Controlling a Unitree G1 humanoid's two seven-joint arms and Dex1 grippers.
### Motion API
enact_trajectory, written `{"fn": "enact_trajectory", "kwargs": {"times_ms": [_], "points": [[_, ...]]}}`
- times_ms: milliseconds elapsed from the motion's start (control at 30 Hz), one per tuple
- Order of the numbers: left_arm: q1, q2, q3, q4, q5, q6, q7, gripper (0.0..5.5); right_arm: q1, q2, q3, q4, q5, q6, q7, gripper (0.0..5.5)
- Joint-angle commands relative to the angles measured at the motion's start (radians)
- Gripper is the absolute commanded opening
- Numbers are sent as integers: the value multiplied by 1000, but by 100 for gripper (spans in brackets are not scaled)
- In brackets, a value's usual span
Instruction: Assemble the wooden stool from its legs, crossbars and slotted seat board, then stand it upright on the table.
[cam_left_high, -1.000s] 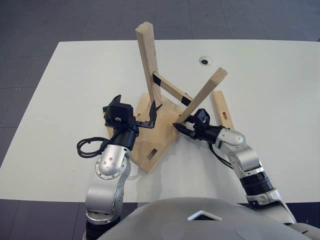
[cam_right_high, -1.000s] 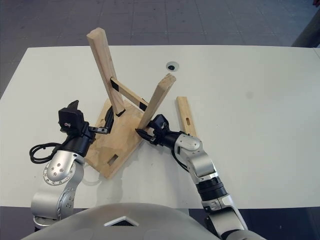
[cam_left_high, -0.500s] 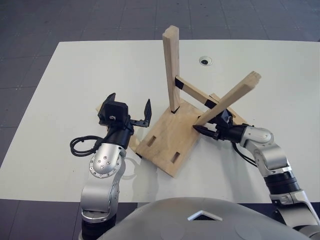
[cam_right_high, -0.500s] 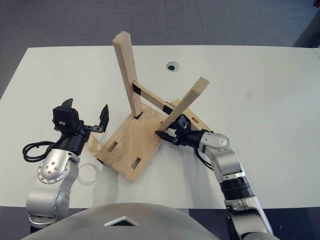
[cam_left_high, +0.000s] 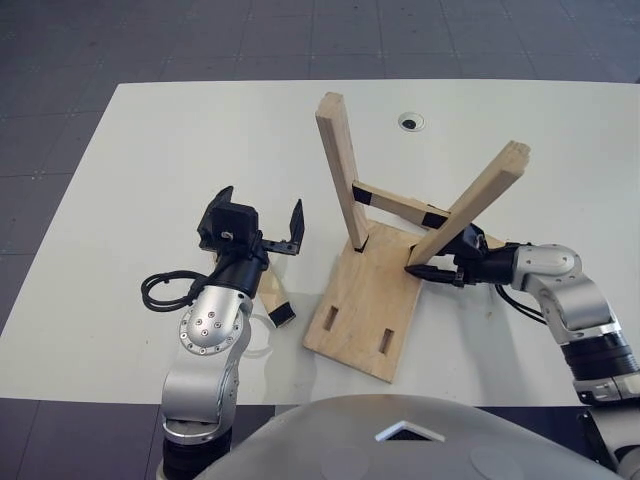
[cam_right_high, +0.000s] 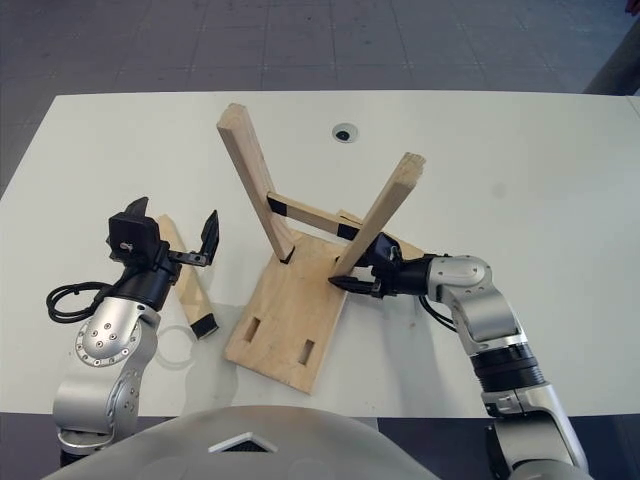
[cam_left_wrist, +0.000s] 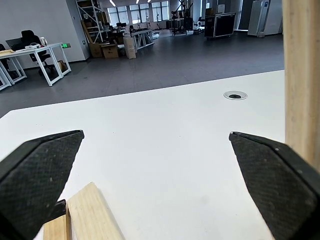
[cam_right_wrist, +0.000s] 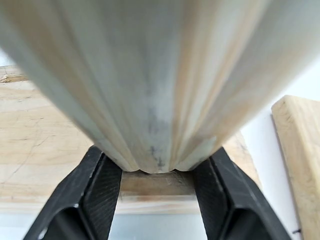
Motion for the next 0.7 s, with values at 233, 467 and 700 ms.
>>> {"fn": "enact_trajectory", "kwargs": {"times_ms": [233,467,700], "points": [[17,4,-16,4,8,-13,-9,542,-108,-33,84,93,-37,-45,164,202],[27,7,-16,-6,5,-11,-11,542,-135,9,90,165,-50,-80,145,250],[31,12,-11,-10,2,-8,-18,542,-129,42,64,193,-46,-101,107,372]]}}
